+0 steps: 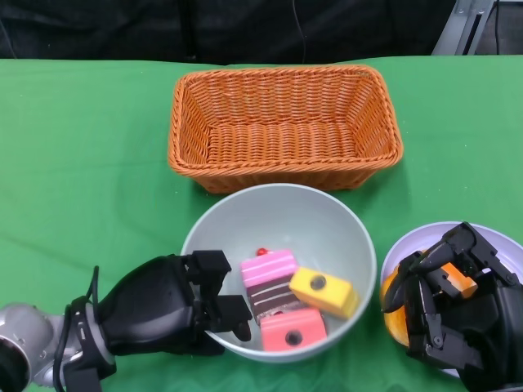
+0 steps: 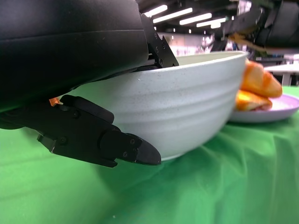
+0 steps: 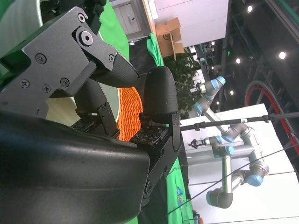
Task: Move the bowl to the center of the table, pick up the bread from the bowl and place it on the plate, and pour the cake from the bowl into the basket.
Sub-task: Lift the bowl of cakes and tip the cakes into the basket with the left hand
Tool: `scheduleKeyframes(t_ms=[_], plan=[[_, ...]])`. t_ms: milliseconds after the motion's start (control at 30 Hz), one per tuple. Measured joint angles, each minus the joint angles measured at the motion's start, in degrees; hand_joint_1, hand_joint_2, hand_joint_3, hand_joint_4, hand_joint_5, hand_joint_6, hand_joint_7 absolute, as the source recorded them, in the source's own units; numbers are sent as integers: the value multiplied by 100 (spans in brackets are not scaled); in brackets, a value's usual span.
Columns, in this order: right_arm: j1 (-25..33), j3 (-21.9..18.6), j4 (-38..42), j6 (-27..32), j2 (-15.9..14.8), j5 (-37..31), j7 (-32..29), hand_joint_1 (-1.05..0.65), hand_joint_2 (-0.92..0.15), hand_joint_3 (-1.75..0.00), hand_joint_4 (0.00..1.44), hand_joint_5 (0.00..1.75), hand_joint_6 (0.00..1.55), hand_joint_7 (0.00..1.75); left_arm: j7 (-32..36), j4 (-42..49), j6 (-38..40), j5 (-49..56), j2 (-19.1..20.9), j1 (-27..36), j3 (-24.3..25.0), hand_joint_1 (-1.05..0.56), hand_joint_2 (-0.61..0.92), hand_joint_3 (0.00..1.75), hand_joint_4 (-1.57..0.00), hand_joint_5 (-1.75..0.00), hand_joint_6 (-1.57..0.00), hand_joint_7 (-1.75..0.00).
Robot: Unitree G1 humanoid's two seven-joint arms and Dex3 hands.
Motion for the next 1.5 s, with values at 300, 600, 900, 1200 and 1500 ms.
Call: scheduleKeyframes(t_ms=[300, 600, 900, 1200, 1500], plan=[[-17, -18, 72, -1, 1, 35, 18, -20, -38, -136, 75, 175, 56, 155, 424, 94, -325, 11, 94, -102, -18, -26, 92, 10, -50, -175, -68, -99], [-49, -28, 122, -30, 39, 82, -10, -21, -41, -135, 75, 175, 57, 154, 480, 8, -587, -59, 293, -138, 161, -18, 92, 17, -49, -175, -59, -131], [-48, -30, 128, -34, 50, 89, -26, -20, -43, -130, 74, 175, 57, 153, 479, -350, -962, -228, 516, -137, 449, -13, 91, 40, -54, -175, -59, -141], [-75, -54, 190, -33, 50, 90, -25, -20, -44, -129, 74, 175, 57, 153, -5, -694, -1697, -796, 629, -118, 928, -16, 82, 73, -56, -175, -59, -142], [-114, -78, 250, -34, 50, 96, -19, -19, -45, -128, 74, 175, 56, 154, -1283, -823, -2240, -1654, 577, -40, 1617, -22, 86, 69, -55, -175, -47, -153]])
